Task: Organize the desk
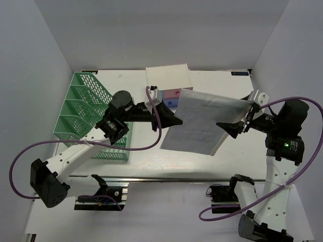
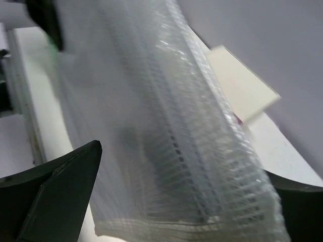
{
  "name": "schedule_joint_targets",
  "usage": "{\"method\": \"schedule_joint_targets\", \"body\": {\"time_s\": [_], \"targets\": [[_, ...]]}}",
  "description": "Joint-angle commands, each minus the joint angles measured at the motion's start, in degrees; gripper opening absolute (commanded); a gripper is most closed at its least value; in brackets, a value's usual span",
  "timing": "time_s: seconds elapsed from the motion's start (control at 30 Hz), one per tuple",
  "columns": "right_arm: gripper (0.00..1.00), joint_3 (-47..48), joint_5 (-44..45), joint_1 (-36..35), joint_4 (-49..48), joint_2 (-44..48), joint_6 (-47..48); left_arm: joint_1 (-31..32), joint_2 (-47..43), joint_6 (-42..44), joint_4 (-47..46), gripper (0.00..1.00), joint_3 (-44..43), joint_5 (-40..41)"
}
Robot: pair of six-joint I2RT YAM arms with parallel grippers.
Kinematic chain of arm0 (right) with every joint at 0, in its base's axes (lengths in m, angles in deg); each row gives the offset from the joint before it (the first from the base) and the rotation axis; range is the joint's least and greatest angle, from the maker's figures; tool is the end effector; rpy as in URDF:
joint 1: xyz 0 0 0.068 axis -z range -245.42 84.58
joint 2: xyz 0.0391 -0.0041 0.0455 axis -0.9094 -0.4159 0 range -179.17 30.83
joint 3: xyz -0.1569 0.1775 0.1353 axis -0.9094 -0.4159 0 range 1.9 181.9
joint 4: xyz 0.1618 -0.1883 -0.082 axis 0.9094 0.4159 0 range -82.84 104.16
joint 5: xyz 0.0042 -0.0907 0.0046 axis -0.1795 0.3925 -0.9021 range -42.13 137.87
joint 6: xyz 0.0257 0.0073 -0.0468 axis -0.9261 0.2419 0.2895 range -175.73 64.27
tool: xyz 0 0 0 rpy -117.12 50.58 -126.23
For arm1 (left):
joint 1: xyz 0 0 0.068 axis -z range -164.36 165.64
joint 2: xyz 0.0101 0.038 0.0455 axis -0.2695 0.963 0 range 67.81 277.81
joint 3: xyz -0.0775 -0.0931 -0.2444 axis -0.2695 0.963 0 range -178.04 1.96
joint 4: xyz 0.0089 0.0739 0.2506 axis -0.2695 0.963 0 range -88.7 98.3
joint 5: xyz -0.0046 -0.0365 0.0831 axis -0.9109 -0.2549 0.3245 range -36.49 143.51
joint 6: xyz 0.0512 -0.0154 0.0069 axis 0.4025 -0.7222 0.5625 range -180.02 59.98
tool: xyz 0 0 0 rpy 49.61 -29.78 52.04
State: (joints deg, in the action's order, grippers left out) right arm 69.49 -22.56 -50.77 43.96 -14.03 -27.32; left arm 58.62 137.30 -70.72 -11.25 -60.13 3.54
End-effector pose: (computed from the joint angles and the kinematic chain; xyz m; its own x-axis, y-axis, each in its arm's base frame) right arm 0.1236 0.0023 0.4289 0.1734 -0.2101 -0.9622 -0.8151 0.5178 -0.2600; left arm 0.1823 -0.2073 0.3973 -0.1204 -0.0510 -0.9914 0.9913 -0.0600 -0.1173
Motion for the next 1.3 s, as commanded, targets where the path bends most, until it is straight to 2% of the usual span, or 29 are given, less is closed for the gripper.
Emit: {"method": "schedule_joint_targets", "body": {"time_s": [0.0, 0.07, 0.17, 0.2, 0.23, 0.27, 0.3, 0.37, 0.47, 0.5, 0.6, 0.63, 0.73, 0.83, 1.0, 1.27], "targets": [[0.88, -0.2, -14.5, 0.0, -0.5, -2.3, 6.8, 0.1, -3.4, 4.5, 2.3, 0.0, -1.6, 1.9], [0.84, -0.5, -17.2, 0.0, -0.8, -3.3, 7.4, 0.1, -3.5, 4.5, 2.1, 0.0, -1.8, 2.3], [0.68, -2.6, -21.5, -0.2, -6.6, -3.5, 2.4, 0.1, -3.4, 4.2, 1.5, 0.0, -1.8, 3.0], [0.55, -3.6, -23.3, -0.2, -9.8, -3.2, -0.3, 0.1, -3.4, 4.1, 1.2, 0.0, -1.9, 3.1], [0.5, -4.9, -24.2, -0.2, -13.8, -2.8, -3.9, 0.1, -3.4, 3.9, 1.0, 0.0, -1.9, 3.8], [0.45, -7.8, -25.4, -0.2, -24.0, -2.0, -12.8, 0.1, -3.3, 3.8, 0.8, 0.0, -1.9, 4.1], [0.38, -9.4, -26.1, -0.3, -29.9, -1.3, -18.2, 0.1, -3.1, 3.7, 0.3, 0.0, -2.0, 4.2], [0.31, -11.9, -26.1, -0.7, -38.9, 0.1, -25.1, 0.1, -3.0, 3.4, 0.1, 0.0, -2.0, 4.6], [0.13, -11.4, -26.2, -0.9, -40.4, 0.0, -27.7, 0.1, -2.6, 2.6, -0.6, 0.0, -1.7, 6.0], [0.0, -10.5, -26.0, -0.9, -40.2, -0.1, -27.8, 0.1, -2.6, 2.6, -0.9, 0.0, -1.3, 6.4], [0.0, -7.3, -21.4, -1.1, -38.9, -0.7, -29.5, 0.1, -3.1, 2.3, 0.3, 0.0, -0.2, 10.9], [0.0, -6.6, -20.0, -1.2, -39.3, -1.0, -30.0, 0.1, -3.9, 2.6, 1.2, 0.11, 0.0, 12.7], [0.0, -3.4, -14.9, -1.0, -41.5, -3.4, -35.1, 0.1, -6.8, 4.8, 6.6, 0.53, 0.8, 20.5], [0.0, 2.3, -11.1, -1.3, -39.0, -6.6, -36.0, 0.1, -11.9, 6.0, 11.1, 0.72, 3.3, 29.2], [0.0, 6.1, -7.5, -1.7, -37.4, -9.8, -36.6, 0.1, -17.5, 5.9, 10.9, 0.69, 8.4, 34.2], [0.0, 11.0, -2.8, -4.5, -28.0, -12.7, -30.6, 0.1, -20.3, 5.8, 14.5, 0.66, 9.2, 32.8]]}}
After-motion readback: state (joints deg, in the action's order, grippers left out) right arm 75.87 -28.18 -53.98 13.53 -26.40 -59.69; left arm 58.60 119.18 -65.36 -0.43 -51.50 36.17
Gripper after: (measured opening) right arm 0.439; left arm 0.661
